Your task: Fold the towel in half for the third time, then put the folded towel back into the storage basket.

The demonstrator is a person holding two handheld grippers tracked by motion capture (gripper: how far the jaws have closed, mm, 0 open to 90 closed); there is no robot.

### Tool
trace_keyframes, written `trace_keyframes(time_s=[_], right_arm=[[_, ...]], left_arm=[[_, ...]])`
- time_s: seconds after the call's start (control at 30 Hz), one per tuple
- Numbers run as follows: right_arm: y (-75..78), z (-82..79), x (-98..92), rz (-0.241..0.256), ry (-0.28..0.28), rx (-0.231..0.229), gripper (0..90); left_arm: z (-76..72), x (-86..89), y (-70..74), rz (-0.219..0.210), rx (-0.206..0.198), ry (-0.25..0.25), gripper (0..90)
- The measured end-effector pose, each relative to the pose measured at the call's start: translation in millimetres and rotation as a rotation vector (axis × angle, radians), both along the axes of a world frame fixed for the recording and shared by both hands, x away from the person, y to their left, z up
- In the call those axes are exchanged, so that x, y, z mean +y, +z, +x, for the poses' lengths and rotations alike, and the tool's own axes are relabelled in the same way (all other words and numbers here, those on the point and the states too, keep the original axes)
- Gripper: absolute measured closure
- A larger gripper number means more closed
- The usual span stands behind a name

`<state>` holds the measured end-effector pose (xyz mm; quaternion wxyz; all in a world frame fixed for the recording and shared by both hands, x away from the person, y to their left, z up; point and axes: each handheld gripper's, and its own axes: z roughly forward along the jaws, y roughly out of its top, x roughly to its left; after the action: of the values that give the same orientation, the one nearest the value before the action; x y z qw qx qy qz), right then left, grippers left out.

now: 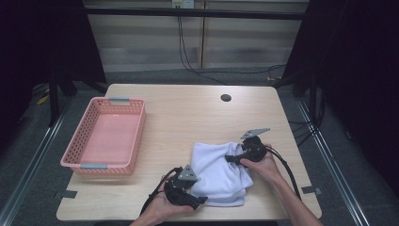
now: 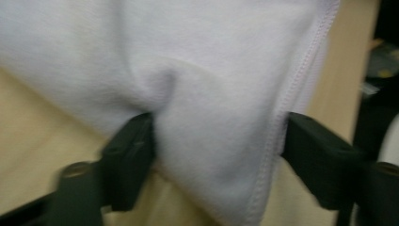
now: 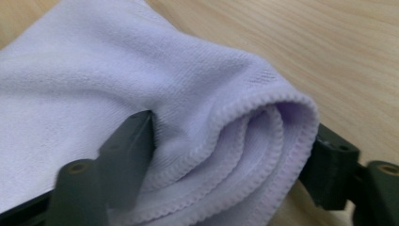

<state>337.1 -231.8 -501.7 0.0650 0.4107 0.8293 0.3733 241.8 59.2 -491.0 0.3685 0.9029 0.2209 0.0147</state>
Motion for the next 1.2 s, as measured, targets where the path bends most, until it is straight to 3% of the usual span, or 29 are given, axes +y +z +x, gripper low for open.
trace_keyframes(time_s=[0.07,0.1,0.17,0.27,0.3,0.4,0.5,0.63,0.87,0.97,1.2], right_arm=[[1.0,-1.1,1.5,-0.005,0.007,0.002,39.3],[1.1,-2.3,2.3,0.01,0.014,0.009,43.4],[0.4,-2.9,2.1,0.025,0.022,0.008,47.4],[1.1,-2.6,1.9,0.036,0.035,0.023,54.4],[1.3,-2.6,1.8,0.041,0.037,0.027,57.0],[2.8,-3.0,2.5,0.043,0.043,0.026,63.1],[3.1,-1.6,2.4,0.053,0.032,0.029,65.2],[4.9,-0.7,1.8,0.064,0.019,0.032,66.5],[7.5,1.0,-0.4,0.082,0.011,0.032,67.1],[11.5,3.6,-5.6,0.146,0.0,0.039,67.2],[18.1,10.5,-4.4,0.169,0.009,0.029,67.5]], left_arm=[[2.8,2.7,0.7,0.009,-0.01,0.006,48.5],[4.8,3.5,0.0,-0.009,0.002,0.012,52.8],[8.2,5.2,0.7,-0.005,0.011,0.008,59.1],[11.7,6.1,-0.5,-0.039,0.035,0.005,64.2],[12.8,6.8,0.0,-0.032,0.039,-0.003,65.5],[20.4,9.6,-0.7,-0.057,0.085,-0.022,67.8],[23.3,9.4,-0.5,-0.081,0.115,-0.011,69.4],[22.9,10.7,4.0,-0.083,0.112,-0.024,70.2],[27.3,15.6,13.3,-0.155,0.112,-0.004,71.1],[30.5,19.1,17.2,-0.168,0.102,0.002,71.2],[34.1,27.5,19.3,-0.208,0.108,0.018,71.6]])
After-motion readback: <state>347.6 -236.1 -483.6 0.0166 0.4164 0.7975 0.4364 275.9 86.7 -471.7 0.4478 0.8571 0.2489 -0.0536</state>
